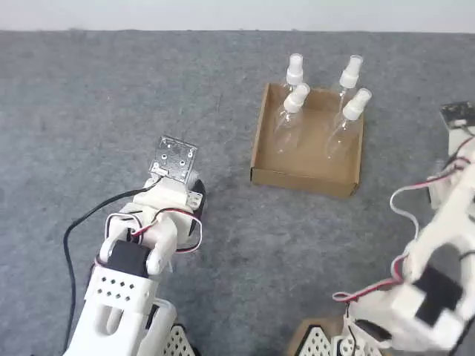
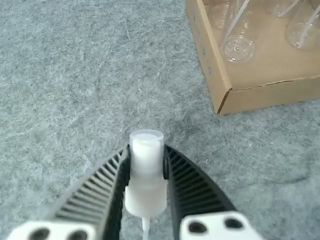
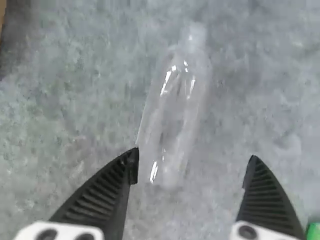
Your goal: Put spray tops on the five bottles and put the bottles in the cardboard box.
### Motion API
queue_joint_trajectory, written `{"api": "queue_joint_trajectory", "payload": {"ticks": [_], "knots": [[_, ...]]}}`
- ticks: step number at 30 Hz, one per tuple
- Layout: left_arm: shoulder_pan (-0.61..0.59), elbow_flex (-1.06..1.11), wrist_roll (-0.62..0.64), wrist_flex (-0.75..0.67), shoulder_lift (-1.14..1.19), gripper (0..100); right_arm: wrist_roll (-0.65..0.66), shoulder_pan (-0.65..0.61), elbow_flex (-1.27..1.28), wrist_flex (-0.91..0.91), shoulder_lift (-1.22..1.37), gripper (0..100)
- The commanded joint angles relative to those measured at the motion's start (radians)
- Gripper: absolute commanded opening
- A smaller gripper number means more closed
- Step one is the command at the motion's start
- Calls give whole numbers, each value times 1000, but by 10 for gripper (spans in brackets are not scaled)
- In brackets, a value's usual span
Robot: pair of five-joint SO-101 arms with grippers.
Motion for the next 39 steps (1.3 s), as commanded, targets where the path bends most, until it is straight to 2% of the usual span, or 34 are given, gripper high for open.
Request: {"api": "queue_joint_trajectory", "payload": {"ticks": [1, 13, 20, 24, 28, 33, 39], "knots": [[-6, -12, 15, -28, -31, 11, -38, -35, -181, 8, 113, 281], [-6, -12, 15, -28, -31, 11, -72, -61, -408, 8, 433, 275], [-6, -12, 15, -28, -31, 11, -129, -53, -416, 10, 478, 95], [-5, -12, 15, -28, -31, 11, -57, -51, -413, 19, 449, 35], [-5, -12, 14, -28, -31, 11, 44, -51, -413, 128, 400, 24], [-5, -12, 14, -28, -31, 11, 244, -21, -368, 191, 377, 23], [-5, -12, 14, -29, -31, 11, 276, 35, -216, 139, 297, 23]]}}
